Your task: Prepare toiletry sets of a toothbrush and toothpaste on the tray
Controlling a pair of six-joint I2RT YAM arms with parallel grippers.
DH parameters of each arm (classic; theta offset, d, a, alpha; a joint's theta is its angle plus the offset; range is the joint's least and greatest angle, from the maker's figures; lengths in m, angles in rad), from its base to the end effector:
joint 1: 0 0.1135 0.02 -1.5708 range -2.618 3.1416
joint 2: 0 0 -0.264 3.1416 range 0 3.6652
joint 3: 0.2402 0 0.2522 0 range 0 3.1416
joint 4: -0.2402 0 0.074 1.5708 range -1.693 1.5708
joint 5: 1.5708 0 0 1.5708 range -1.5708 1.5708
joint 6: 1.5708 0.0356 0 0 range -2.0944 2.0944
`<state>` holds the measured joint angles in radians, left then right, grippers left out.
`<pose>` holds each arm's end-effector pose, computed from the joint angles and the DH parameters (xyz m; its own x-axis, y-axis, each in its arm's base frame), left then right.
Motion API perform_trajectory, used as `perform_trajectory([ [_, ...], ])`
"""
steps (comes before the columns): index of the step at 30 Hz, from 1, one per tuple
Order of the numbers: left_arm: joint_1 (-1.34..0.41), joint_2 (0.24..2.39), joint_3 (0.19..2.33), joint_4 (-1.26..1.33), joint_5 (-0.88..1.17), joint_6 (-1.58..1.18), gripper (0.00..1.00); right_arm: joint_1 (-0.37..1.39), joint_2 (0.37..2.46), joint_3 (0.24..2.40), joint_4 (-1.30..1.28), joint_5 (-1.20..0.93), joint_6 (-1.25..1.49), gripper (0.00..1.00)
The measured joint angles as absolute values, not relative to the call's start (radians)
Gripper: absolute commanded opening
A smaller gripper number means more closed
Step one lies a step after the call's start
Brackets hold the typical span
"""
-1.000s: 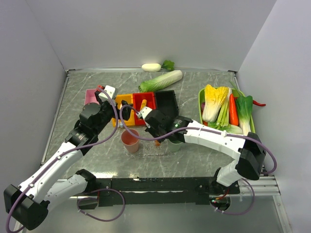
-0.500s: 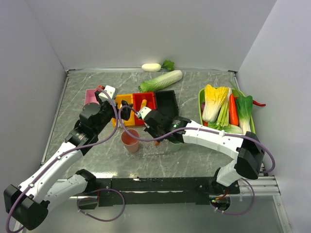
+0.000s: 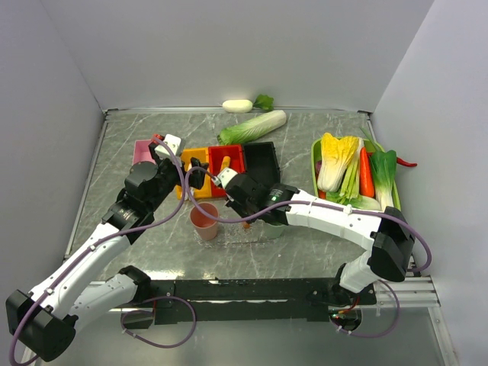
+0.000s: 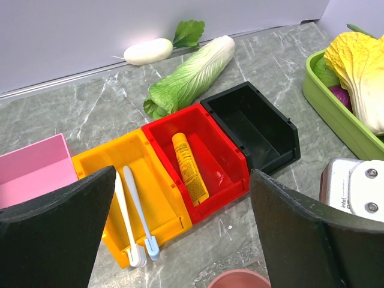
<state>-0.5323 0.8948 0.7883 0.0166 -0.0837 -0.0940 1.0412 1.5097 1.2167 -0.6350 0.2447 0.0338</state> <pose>0.1857 -0.1059 0.3432 -0.1177 -0.0392 -0.9923 0.4248 0.9012 -0.0860 0.1695 0.2725 0.2768 -0.4300 -0.6696 -0.6057 -0.7498 0.6385 -0.1735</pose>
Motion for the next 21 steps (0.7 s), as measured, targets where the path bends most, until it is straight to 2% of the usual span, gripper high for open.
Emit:
perform_trajectory([
  [21,-0.532,0.899,0.788,0.017,-0.084,-0.094,0.97,1.041,1.506,1.217,-0.627,0.243,0.052,0.59],
])
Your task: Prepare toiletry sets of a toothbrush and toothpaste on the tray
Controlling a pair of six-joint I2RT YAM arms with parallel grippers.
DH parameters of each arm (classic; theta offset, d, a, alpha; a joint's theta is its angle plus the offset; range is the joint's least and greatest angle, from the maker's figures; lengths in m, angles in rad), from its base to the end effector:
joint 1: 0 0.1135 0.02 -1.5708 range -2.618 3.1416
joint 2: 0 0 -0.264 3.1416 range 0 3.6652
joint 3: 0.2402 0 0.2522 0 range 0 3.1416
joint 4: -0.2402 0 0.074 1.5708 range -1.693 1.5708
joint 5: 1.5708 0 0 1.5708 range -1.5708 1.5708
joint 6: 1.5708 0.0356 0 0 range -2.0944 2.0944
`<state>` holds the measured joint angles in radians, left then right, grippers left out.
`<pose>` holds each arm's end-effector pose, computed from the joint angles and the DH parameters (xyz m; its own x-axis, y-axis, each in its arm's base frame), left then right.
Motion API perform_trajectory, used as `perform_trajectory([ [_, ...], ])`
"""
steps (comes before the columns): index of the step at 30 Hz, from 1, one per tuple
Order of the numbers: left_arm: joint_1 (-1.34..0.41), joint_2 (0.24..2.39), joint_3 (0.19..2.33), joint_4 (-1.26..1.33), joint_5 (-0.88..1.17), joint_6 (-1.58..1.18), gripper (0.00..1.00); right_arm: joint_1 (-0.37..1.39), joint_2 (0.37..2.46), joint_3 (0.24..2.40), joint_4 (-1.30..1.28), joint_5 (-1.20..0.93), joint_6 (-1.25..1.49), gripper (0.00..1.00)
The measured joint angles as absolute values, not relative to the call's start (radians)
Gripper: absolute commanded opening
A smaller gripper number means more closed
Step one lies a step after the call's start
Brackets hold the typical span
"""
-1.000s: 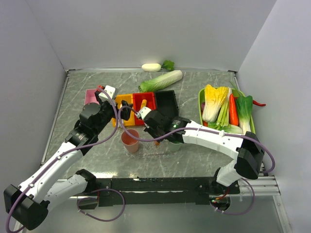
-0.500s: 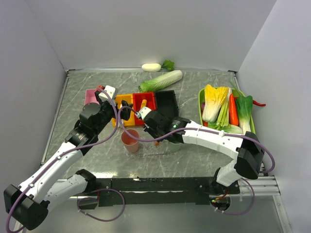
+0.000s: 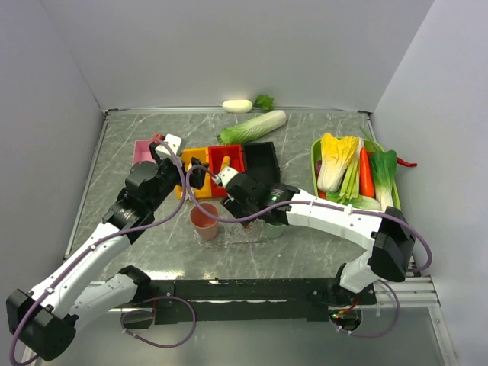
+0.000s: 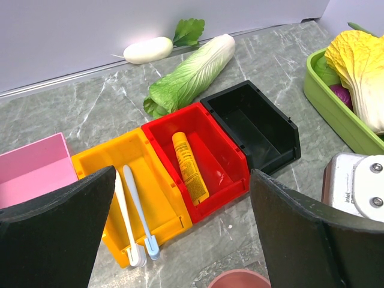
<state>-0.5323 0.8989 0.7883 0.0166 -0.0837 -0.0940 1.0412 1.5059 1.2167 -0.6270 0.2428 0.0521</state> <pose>0.1865 -0.1064 0.3424 -0.1212 -0.0371 -0.9919 0.4245 0.9014 -0.0856 0.1695 0.2726 0.2785 -0.4400 -0.6516 -0.6179 -0.7418 0.6515 -0.1588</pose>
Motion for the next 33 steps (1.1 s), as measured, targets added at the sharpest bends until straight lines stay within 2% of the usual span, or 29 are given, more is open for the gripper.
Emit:
perform_trajectory([
  [12,-0.532,0.899,0.788,0.017,-0.094,-0.096,0.97,0.986,1.399,1.172,-0.598,0.15,0.07,0.78],
  [20,-0.532,0.919,0.773,0.022,-0.129,-0.098,0.99,0.799,1.158,1.124,-0.522,-0.101,0.121,0.84],
  [24,-0.539,1.021,0.81,-0.011,-0.135,-0.102,0.96,0.701,1.016,1.097,-0.504,-0.181,0.133,0.88],
  [29,-0.612,1.266,0.993,-0.082,-0.184,-0.098,0.93,0.572,0.884,1.029,-0.485,-0.246,0.142,0.88],
  [33,-0.648,1.453,1.16,-0.152,-0.21,-0.108,0.83,0.517,0.822,0.971,-0.491,-0.263,0.146,0.87],
])
